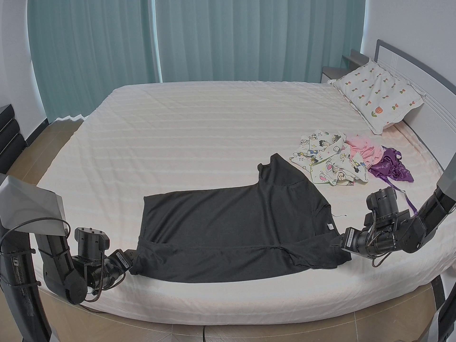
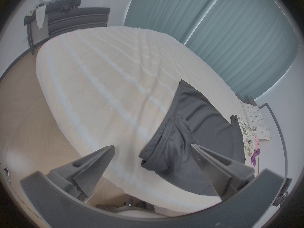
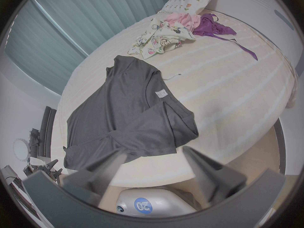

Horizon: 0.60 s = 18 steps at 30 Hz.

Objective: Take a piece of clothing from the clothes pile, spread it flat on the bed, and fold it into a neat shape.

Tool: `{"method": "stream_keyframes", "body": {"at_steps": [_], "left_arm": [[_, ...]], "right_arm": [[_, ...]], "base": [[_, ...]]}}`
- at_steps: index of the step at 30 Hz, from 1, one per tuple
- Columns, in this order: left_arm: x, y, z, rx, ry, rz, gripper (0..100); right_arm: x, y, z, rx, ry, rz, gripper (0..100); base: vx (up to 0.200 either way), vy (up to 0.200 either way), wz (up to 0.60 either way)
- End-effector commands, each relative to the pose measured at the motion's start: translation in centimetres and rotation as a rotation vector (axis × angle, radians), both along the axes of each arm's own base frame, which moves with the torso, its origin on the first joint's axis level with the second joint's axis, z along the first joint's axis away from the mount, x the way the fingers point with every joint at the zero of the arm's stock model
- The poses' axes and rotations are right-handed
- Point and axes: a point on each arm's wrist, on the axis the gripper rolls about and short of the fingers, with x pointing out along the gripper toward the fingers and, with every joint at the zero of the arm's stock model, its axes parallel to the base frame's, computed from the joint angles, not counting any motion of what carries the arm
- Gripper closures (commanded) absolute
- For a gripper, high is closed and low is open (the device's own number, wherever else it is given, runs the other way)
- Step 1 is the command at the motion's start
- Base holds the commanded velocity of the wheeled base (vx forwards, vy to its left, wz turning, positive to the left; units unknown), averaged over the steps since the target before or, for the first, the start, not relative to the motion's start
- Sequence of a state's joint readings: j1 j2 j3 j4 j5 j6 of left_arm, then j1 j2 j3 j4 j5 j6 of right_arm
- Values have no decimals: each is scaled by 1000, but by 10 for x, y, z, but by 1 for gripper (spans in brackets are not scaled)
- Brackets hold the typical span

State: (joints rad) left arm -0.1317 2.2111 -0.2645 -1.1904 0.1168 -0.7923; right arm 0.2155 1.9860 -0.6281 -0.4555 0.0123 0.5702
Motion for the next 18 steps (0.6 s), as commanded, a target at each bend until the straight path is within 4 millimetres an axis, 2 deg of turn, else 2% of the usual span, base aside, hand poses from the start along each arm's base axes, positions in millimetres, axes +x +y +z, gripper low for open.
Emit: {"method": "stream_keyframes", "body": {"at_steps": [1,7,14,17,18], "left_arm": [[-3,0,-2,-16,17,-13,0],[-4,-1,-3,-19,22,-19,0],[-1,-1,2,-70,-18,6,0],[1,-1,2,-86,-39,18,0],[2,-1,2,-87,-48,21,0]], "right_arm": [[-4,-3,-6,4,27,-12,0],[-6,-20,-8,33,42,-60,0],[-13,-34,-16,177,-22,-143,0],[-15,-33,-18,184,-42,-133,0],[-17,-31,-21,181,-36,-124,0]], "base": [[0,0,0],[0,0,0],[0,0,0],[0,0,0],[200,0,0]]}}
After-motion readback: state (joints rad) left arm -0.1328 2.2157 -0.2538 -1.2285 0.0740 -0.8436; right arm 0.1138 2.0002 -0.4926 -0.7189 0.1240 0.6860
